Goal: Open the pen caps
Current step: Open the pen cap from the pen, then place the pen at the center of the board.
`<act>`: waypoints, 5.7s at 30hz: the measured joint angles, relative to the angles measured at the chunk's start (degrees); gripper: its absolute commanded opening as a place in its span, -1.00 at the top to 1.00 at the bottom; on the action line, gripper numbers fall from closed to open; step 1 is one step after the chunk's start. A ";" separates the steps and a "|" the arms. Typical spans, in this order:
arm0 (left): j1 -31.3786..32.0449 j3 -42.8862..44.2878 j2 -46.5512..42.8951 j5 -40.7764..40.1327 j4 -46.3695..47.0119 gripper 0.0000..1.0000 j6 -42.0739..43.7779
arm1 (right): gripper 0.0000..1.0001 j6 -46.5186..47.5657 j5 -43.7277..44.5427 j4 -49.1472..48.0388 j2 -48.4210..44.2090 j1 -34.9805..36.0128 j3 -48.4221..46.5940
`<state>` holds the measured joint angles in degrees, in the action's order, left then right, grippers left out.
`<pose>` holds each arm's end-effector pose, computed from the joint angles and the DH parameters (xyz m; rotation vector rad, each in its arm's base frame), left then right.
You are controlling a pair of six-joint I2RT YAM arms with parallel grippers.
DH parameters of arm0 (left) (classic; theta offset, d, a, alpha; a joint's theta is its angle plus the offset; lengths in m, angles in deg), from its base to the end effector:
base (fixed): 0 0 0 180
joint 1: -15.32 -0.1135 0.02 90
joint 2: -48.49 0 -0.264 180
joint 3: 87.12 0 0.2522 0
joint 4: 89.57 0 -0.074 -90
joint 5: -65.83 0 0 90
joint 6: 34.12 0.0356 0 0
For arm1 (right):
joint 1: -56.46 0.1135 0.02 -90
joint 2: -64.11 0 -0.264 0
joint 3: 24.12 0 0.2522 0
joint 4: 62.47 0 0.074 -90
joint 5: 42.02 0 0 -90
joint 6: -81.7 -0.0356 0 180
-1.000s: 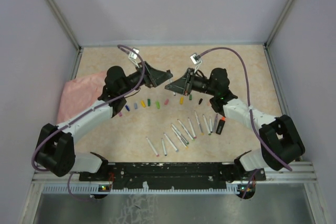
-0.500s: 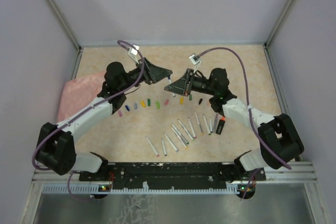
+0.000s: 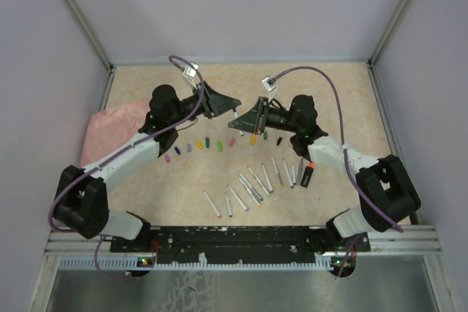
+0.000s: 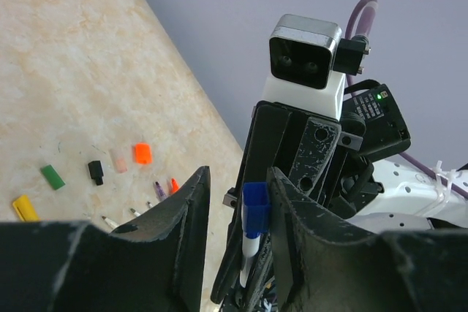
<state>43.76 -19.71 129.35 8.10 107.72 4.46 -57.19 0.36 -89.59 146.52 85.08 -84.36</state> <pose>0.2787 -0.1725 0.3225 0.1713 1.7159 -1.4962 0.2651 0.1746 0.2885 -0.4756 1.7083 1.6406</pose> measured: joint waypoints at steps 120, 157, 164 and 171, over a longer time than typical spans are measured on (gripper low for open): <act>-13.18 -17.09 -9.33 7.43 6.34 1.00 -4.33 | 1.00 6.84 65.70 74.62 -28.26 -14.16 17.68; -11.50 -17.07 -7.43 7.41 6.27 1.00 -4.35 | 0.94 7.17 66.77 68.37 -20.72 -15.78 19.87; -11.41 -17.05 -7.41 7.41 6.27 1.00 -4.35 | 0.85 7.26 66.29 68.32 -20.72 -15.78 19.89; -11.39 -17.05 -7.41 7.41 6.25 1.00 -4.33 | 0.76 7.04 65.77 68.00 -20.72 -15.78 20.20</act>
<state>32.37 -36.76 121.94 15.51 113.97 0.13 -50.15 66.13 -21.60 125.80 69.30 -64.16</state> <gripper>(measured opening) 0.180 0.117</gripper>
